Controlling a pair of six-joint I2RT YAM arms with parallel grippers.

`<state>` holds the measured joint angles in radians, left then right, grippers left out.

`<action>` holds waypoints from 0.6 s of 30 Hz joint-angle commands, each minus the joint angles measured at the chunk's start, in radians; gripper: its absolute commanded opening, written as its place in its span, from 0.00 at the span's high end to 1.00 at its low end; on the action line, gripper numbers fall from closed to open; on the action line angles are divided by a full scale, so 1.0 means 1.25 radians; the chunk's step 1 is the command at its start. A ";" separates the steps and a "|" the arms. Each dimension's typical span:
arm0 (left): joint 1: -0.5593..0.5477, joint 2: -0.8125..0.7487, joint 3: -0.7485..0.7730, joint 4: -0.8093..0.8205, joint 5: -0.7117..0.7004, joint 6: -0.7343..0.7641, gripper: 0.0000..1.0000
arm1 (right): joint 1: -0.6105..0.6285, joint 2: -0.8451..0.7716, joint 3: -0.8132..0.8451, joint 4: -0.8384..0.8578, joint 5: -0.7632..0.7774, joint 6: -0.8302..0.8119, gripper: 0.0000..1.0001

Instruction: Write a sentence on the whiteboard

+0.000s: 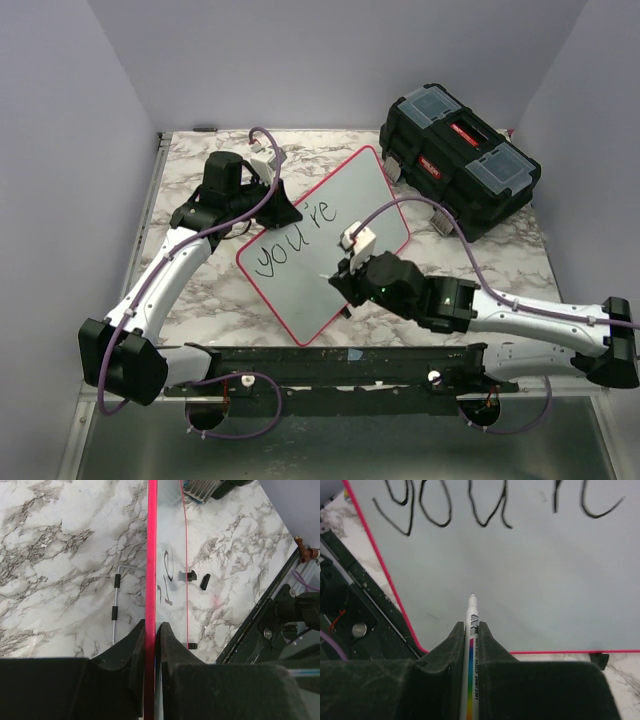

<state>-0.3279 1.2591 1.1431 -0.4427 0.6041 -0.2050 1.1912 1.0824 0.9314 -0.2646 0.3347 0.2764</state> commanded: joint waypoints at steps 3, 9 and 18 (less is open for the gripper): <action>-0.017 -0.009 -0.017 -0.029 -0.012 0.060 1.00 | 0.114 0.008 -0.049 0.129 0.167 -0.037 0.99; -0.021 -0.006 -0.016 -0.033 -0.021 0.062 1.00 | 0.170 0.005 -0.084 0.185 0.192 -0.017 0.99; -0.024 -0.004 -0.013 -0.040 -0.028 0.063 1.00 | 0.190 0.013 -0.094 0.190 0.186 0.023 0.99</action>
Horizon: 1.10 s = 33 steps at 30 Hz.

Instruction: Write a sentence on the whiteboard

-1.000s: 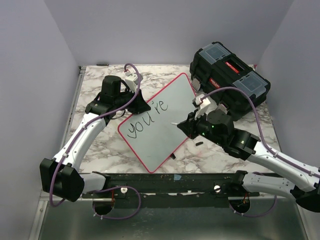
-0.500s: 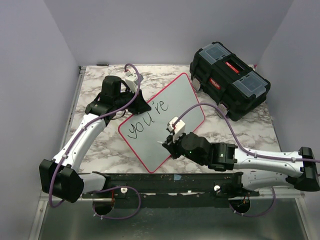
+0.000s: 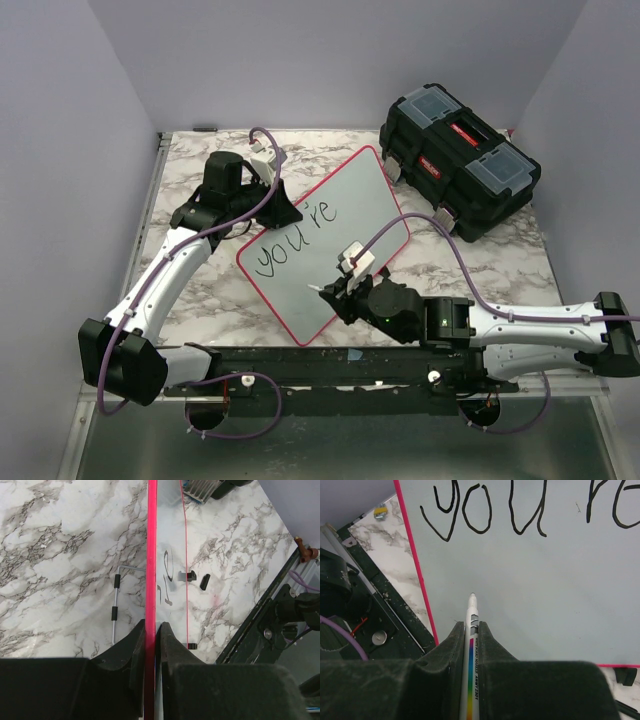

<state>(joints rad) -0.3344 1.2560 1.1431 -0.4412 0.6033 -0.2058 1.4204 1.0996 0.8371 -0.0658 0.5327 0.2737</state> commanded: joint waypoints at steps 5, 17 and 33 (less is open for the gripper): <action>-0.023 -0.005 -0.015 -0.043 -0.036 0.066 1.00 | 0.008 0.007 -0.024 0.027 0.026 0.033 0.99; -0.031 -0.004 0.025 -0.089 -0.096 0.057 1.00 | 0.008 -0.006 -0.040 0.044 0.053 0.037 0.99; -0.033 0.015 -0.019 -0.049 -0.069 0.069 1.00 | 0.008 -0.020 -0.060 0.086 0.007 0.012 0.99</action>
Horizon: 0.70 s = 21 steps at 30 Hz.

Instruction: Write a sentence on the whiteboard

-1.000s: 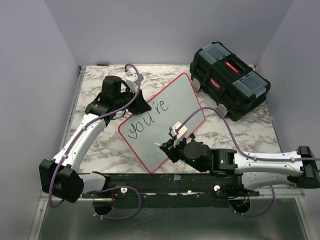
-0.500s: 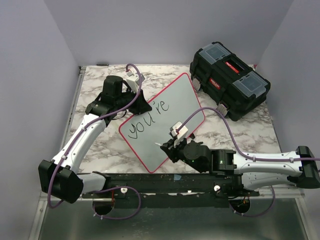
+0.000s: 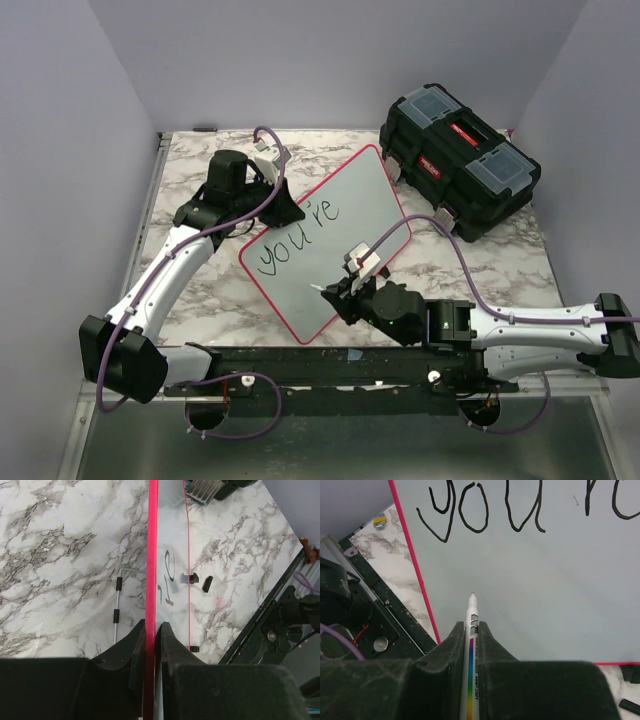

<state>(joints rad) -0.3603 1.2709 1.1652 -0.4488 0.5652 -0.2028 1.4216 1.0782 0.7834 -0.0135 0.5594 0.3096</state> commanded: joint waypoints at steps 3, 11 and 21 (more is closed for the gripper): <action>-0.013 -0.005 -0.038 -0.043 -0.058 0.065 1.00 | 0.008 0.021 -0.014 0.067 -0.043 -0.025 0.99; -0.013 -0.001 -0.032 -0.045 -0.056 0.063 1.00 | 0.007 0.080 0.010 0.111 -0.075 -0.051 0.99; -0.015 -0.002 -0.033 -0.045 -0.059 0.066 1.00 | 0.008 0.153 0.043 0.164 -0.026 -0.062 0.99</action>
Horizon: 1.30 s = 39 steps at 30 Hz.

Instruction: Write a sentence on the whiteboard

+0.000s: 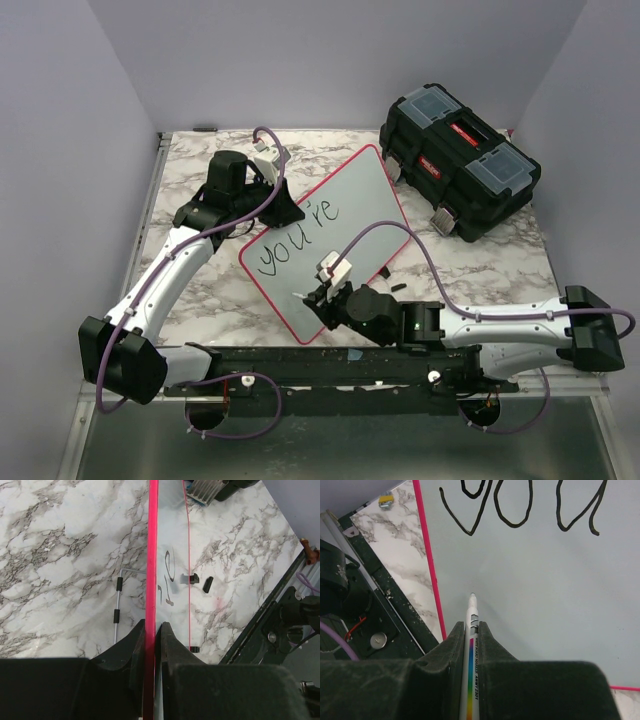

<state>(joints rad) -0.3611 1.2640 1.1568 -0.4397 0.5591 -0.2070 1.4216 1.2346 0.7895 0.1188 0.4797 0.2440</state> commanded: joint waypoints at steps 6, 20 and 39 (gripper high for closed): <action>-0.013 0.006 -0.024 -0.054 -0.059 0.072 1.00 | 0.007 0.074 0.065 0.102 0.073 -0.016 0.99; -0.015 0.001 -0.026 -0.057 -0.059 0.075 1.00 | 0.008 0.149 0.107 0.114 0.130 -0.010 0.99; -0.016 0.006 -0.019 -0.059 -0.064 0.077 1.00 | 0.008 0.160 0.092 0.083 0.020 0.020 0.99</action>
<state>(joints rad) -0.3614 1.2640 1.1568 -0.4404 0.5484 -0.1993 1.4319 1.4094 0.9100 0.2424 0.5602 0.2394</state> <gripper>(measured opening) 0.136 0.122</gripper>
